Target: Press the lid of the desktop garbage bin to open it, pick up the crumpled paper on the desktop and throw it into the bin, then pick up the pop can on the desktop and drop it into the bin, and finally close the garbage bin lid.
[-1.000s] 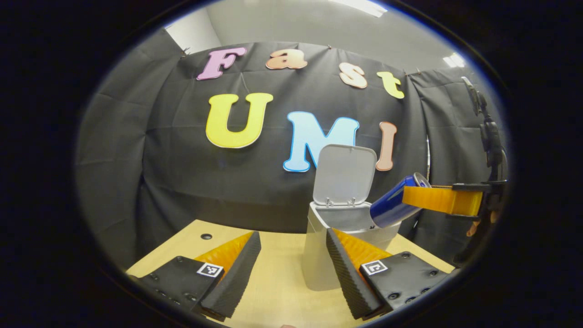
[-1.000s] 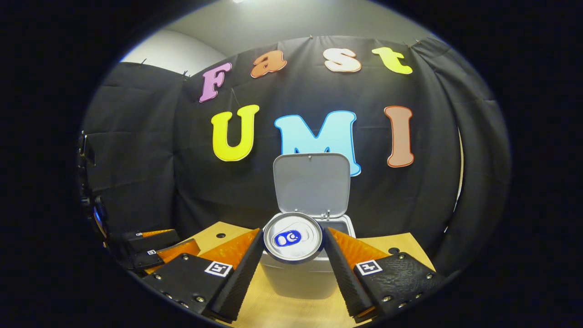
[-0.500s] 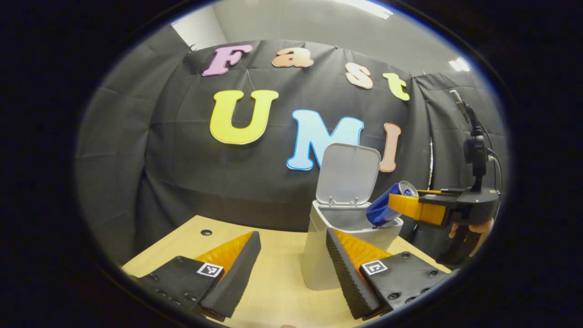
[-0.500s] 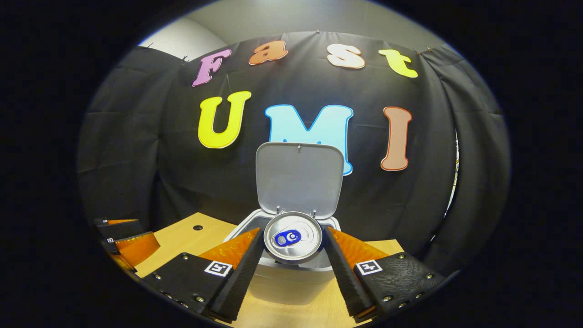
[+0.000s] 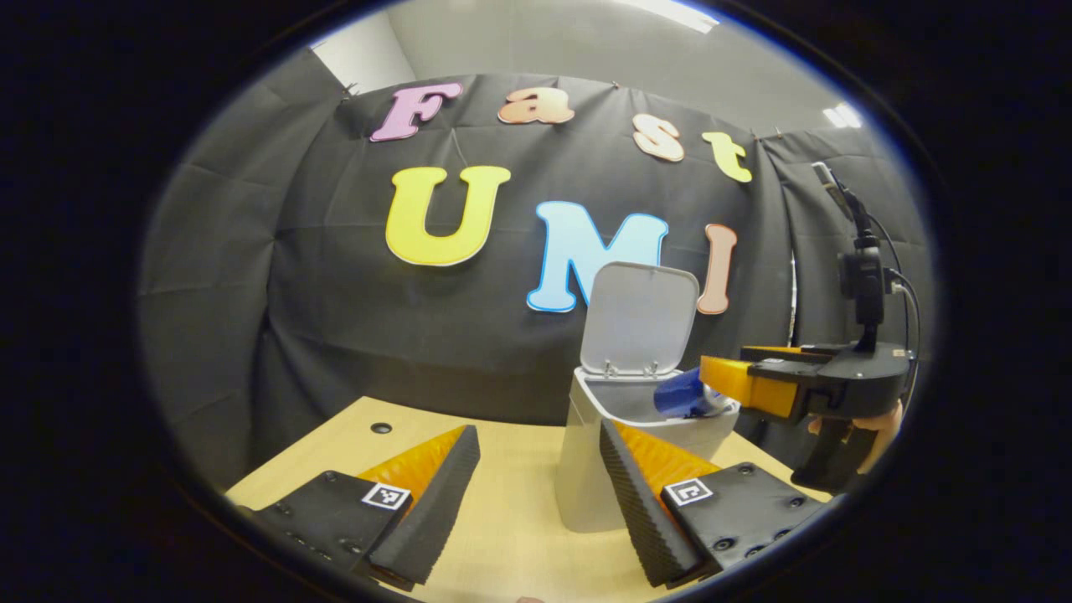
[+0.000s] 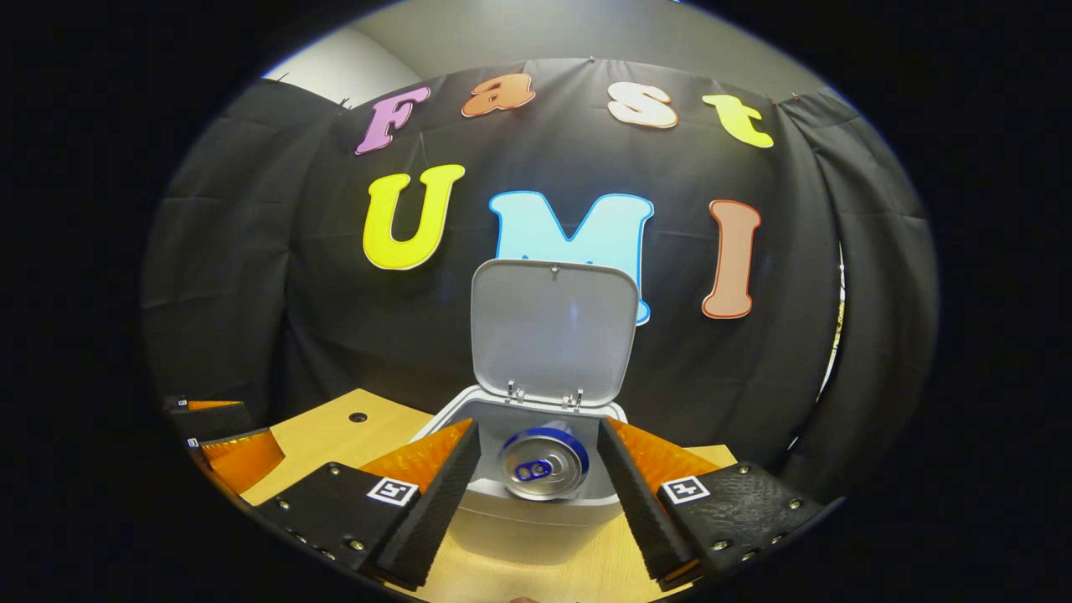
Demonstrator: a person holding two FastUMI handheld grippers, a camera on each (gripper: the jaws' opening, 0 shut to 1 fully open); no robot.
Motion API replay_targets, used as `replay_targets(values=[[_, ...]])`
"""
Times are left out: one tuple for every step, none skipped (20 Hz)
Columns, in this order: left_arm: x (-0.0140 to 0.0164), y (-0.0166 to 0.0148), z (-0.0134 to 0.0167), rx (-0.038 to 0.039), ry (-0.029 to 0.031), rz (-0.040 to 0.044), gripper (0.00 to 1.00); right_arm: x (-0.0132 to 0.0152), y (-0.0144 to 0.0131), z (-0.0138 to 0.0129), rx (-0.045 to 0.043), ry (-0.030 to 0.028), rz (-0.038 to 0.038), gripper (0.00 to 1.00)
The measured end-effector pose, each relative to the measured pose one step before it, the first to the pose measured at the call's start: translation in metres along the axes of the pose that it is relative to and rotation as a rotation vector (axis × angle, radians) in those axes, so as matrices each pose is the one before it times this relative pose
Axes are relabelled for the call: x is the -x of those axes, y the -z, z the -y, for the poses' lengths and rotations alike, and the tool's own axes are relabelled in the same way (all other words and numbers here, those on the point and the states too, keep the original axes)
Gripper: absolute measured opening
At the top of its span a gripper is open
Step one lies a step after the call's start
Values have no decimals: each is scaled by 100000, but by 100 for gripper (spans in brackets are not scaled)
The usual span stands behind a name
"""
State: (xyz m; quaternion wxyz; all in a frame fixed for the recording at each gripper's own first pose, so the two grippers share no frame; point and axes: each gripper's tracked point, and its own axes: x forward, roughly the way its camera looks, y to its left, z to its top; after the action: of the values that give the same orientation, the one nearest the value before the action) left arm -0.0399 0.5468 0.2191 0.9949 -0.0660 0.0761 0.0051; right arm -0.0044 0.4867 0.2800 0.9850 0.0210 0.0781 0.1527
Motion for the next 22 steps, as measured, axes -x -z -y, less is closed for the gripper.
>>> replay_targets(values=[[99,51,-46,32,-67,44,95,17,84,72,-1050,9,-207,90],[50,-59,34,78,44,-1,95,28,21,-16,-996,-296,-403,90],[58,69,34,-71,24,-208,95,81,-34,56,-836,65,-245,90],[22,-35,110,154,437,9,96,29,-103,129,-613,183,7,90],[-34,-186,278,396,1009,284,95,-1,-148,134,-449,768,172,90],[-105,-95,192,89,1057,166,95,-14,-302,191,-373,805,225,90],[-7,-18,144,-274,904,170,95,-7,-238,124,-507,677,416,90],[14,-307,45,-375,784,896,96,54,-291,138,-614,673,153,90],[-78,-375,36,-367,375,394,96,-5,-172,51,-748,370,301,90],[-123,-179,-46,-333,163,14,96,49,-481,17,-850,3,562,90],[-146,40,-17,-167,347,-492,96,-73,-431,48,-1170,-318,944,90],[-35,-166,43,-260,248,-15,96,-60,-721,36,-1337,-445,1104,90],[-97,-267,30,-400,76,291,95,-201,-556,162,-1259,-267,1313,90],[52,-383,34,-571,-207,1293,95,-254,-676,254,-777,170,591,90],[49,-613,-7,-417,-101,1628,96,-108,-300,367,-310,547,-103,90],[65,-207,237,-357,274,778,96,-241,-468,390,-335,452,-61,90],[107,-97,257,-86,552,454,95,-311,-653,137,-400,196,480,90],[122,44,124,317,907,147,96,-348,-669,172,-312,277,524,90],[5,56,-107,414,320,133,96,-360,-642,45,135,22,1028,90],[-143,498,-947,489,-46,207,96,-230,-621,105,886,387,1025,90],[27,-76,-352,365,-287,-6,96,-329,-407,157,989,534,781,90],[58,-99,-438,351,-461,112,94,-316,-472,-41,623,21,677,90]])
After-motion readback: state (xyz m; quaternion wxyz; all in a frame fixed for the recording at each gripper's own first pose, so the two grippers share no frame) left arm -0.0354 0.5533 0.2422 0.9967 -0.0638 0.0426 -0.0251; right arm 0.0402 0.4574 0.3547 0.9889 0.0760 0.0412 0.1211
